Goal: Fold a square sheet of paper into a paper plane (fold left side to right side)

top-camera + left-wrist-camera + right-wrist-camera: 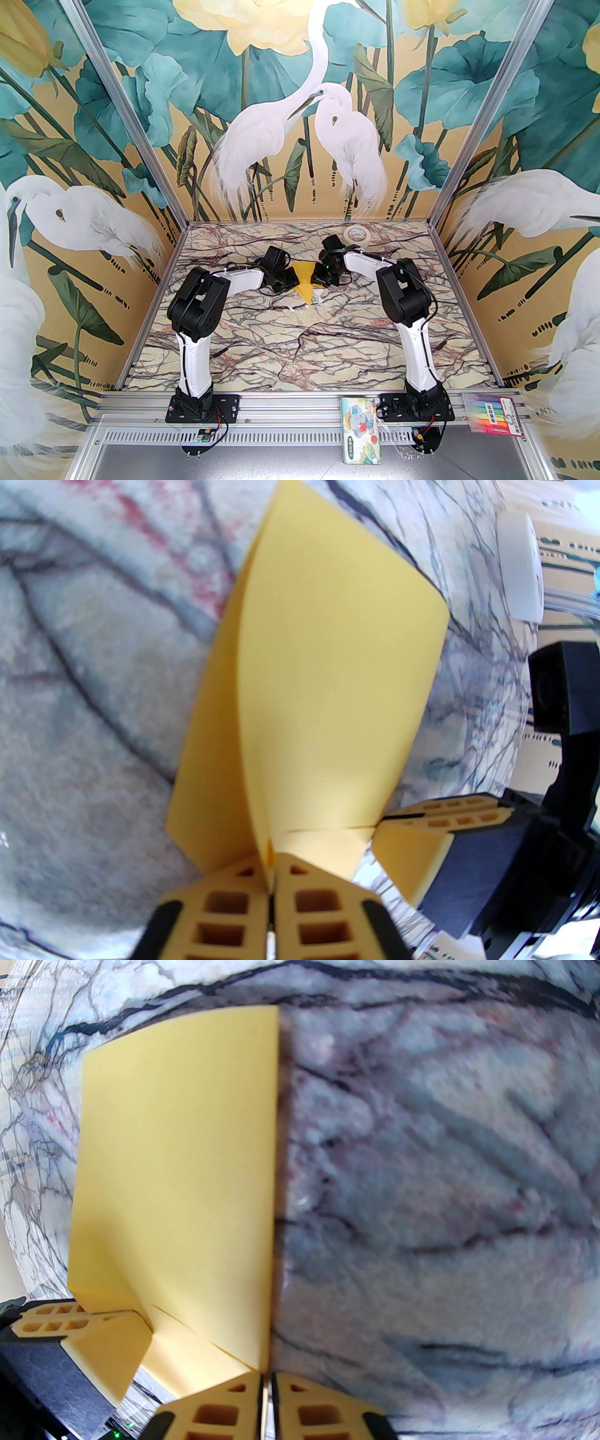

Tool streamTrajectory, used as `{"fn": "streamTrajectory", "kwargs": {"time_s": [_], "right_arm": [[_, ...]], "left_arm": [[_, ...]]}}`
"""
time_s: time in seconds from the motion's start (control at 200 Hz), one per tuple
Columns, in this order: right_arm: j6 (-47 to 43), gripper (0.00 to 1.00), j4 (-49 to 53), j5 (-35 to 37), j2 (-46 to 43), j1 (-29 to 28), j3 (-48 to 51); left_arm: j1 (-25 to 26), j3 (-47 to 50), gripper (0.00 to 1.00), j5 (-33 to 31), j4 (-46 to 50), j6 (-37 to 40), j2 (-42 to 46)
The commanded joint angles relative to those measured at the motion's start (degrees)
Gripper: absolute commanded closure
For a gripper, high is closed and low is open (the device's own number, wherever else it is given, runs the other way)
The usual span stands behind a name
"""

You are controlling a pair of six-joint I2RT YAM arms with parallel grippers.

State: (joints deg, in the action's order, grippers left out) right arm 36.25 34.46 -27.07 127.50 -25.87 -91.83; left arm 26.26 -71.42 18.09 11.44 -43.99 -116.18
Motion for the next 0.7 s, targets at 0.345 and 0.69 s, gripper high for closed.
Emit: {"fn": "streamTrajectory", "kwargs": {"time_s": [0.345,0.69], "right_arm": [[2.93,1.00,-9.74,-0.90,-7.01,-0.21,5.93],[3.04,1.00,-8.88,-2.81,-3.36,-0.36,5.26]], "left_arm": [[-0.07,1.54,0.99,-2.67,-0.37,-3.46,1.83],[0.02,1.10,0.99,-2.18,-0.46,-3.34,1.57]]}}
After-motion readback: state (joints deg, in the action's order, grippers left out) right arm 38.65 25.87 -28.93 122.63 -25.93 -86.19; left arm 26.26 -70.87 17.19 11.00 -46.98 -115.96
